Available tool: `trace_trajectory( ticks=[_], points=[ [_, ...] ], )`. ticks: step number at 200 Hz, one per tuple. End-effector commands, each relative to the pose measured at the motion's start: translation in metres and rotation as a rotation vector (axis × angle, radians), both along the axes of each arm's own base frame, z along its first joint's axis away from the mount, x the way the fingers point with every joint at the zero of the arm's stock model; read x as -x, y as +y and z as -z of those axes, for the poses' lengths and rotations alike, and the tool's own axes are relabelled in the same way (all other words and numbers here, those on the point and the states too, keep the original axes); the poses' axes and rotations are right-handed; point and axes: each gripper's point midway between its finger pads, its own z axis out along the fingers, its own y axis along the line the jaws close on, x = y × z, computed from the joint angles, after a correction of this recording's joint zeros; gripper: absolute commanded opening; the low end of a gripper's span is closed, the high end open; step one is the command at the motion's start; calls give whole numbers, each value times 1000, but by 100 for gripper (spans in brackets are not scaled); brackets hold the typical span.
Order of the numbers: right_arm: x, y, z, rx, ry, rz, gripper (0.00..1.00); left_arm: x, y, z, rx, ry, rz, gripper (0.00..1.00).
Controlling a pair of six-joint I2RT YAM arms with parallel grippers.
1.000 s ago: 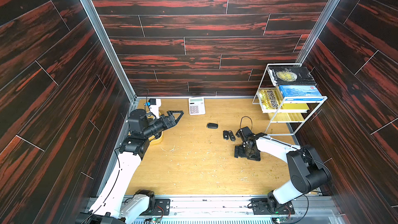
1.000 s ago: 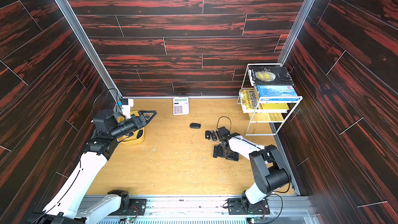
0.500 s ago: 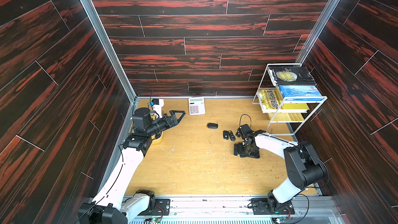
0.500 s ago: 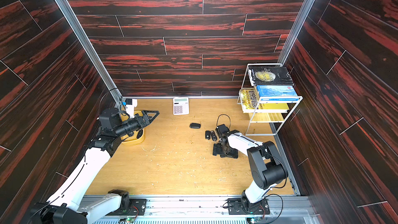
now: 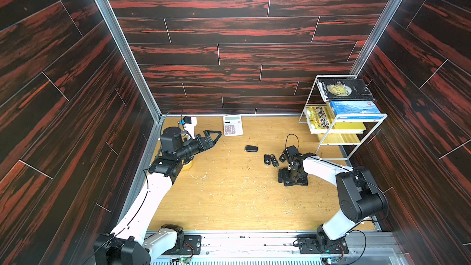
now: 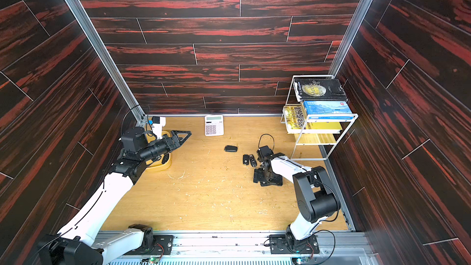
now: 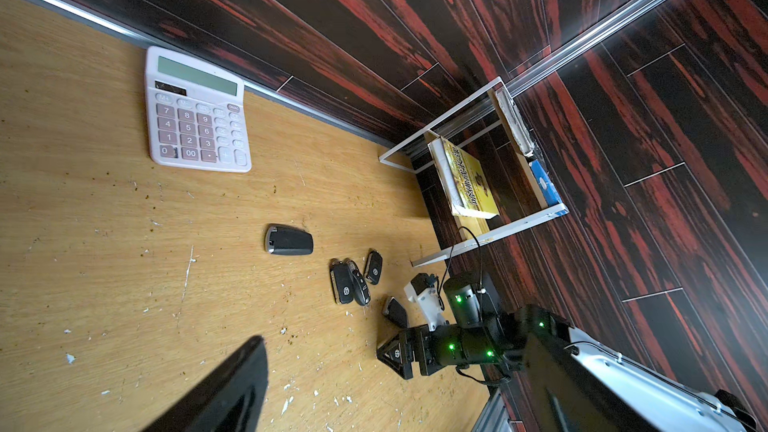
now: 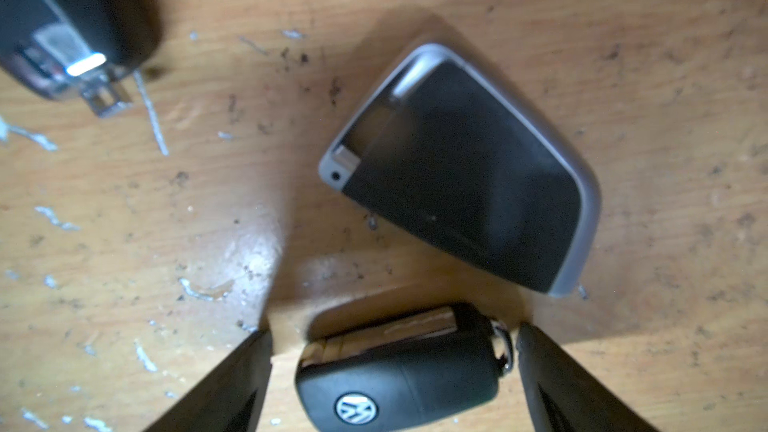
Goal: Place the car key into the storage box
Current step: Pick up the car key from the center of the board.
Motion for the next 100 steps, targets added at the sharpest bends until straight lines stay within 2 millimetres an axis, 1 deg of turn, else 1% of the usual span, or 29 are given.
trace_trajectory(
  ticks=[1, 45, 69, 100],
  points=[
    [19, -4, 33, -11, 90, -17, 93, 0, -1, -10, 1, -34, -3, 100],
    [28, 9, 34, -93, 109, -13, 86, 1, -1, -9, 1, -34, -3, 100],
    [32, 9, 35, -106, 114, -9, 85, 1, -1, -8, 1, -34, -1, 100],
    [35, 10, 31, -121, 106, -5, 83, 0, -1, -5, -1, -29, -3, 100]
  ],
)
